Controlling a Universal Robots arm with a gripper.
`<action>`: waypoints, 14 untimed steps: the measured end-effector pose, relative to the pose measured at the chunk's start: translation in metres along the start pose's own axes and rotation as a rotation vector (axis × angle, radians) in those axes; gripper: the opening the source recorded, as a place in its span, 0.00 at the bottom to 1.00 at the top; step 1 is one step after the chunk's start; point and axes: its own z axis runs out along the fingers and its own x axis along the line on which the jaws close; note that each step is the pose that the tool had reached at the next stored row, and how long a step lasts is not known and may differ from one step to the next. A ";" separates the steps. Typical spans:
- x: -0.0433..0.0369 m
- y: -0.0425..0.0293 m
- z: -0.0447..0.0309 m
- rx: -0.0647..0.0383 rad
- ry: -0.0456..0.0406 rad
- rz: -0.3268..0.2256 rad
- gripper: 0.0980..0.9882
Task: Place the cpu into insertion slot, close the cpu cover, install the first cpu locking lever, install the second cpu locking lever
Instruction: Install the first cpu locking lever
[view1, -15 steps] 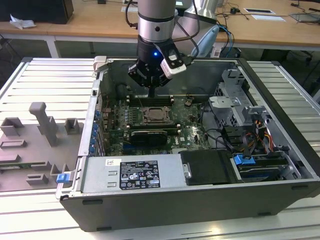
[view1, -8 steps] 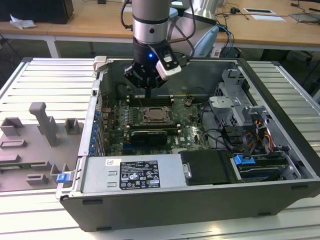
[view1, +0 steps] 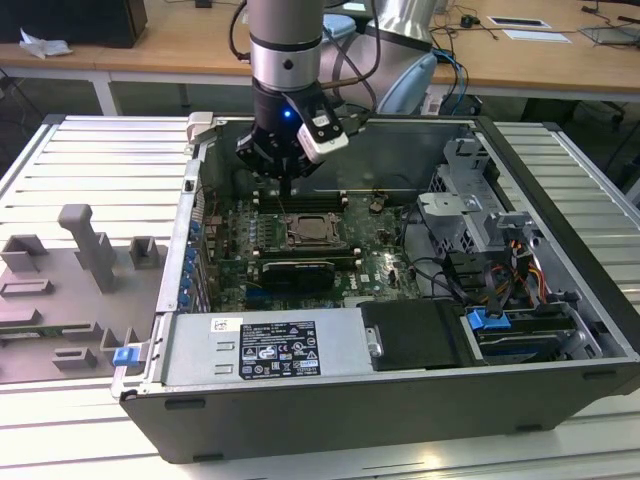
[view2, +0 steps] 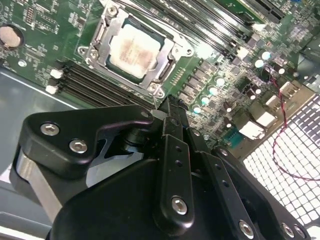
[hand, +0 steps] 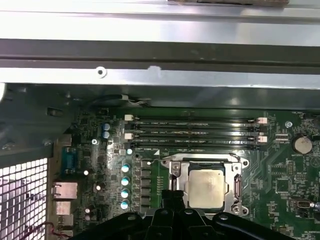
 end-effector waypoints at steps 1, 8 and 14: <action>0.0019 0.0000 0.0002 0.000 0.0000 0.000 0.01; 0.0188 0.0005 0.0017 0.000 0.0000 0.000 0.01; 0.0274 0.0142 0.0071 0.000 0.0000 0.000 0.01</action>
